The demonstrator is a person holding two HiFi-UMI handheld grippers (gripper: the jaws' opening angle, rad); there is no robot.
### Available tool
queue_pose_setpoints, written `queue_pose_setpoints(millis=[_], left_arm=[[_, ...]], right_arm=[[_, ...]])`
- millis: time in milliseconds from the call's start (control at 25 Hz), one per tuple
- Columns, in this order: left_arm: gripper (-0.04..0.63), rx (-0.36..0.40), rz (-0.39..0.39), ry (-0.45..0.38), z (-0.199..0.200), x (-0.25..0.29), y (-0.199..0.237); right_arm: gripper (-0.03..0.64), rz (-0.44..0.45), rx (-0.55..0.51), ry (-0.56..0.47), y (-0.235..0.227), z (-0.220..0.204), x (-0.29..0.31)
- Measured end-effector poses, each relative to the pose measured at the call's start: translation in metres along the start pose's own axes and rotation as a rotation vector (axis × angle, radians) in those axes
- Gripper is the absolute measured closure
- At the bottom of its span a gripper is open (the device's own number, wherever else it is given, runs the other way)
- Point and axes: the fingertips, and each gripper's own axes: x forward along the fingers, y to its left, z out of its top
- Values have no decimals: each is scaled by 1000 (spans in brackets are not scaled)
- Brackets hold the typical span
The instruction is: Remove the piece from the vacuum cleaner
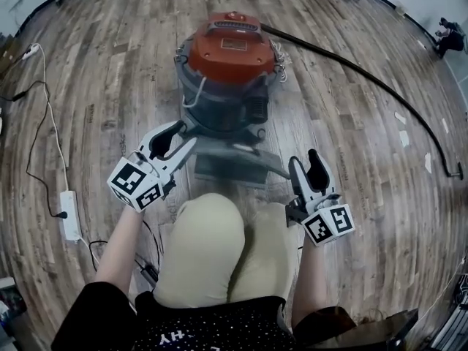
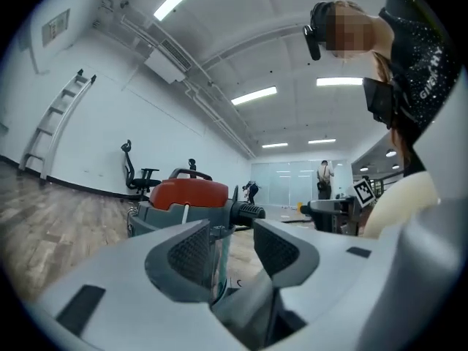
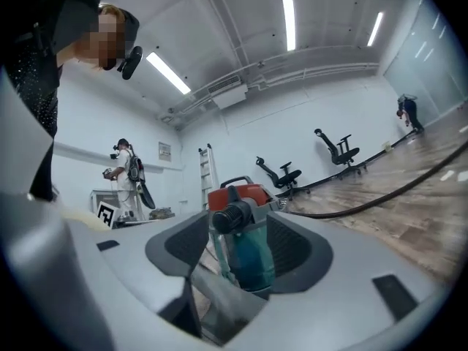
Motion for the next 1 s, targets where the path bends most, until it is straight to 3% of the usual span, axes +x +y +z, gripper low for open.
queue_pose_setpoints(millis=[80,120,160,200,440,1000], left_arm=[[424,53,6,23,-2,-2,-4],[489,77,9,33,-3,-3,-6],[584,93,12,40,-5,-3,-8],[586,101,9,48,-7,-3,-10],[586,131,-20,90,-16,4,-20],[586,139,-20,131,-28,-2,-20]], right_arm=[[377,44,-19,32,6,-1,1],[394,66,-28,43,10,-3,2],[497,83,-39,51,14,-5,2],[605,99,-49,61,18,-7,3],[606,175,-100,102,34,-17,9],[606,176,-102,85,37,-19,6]])
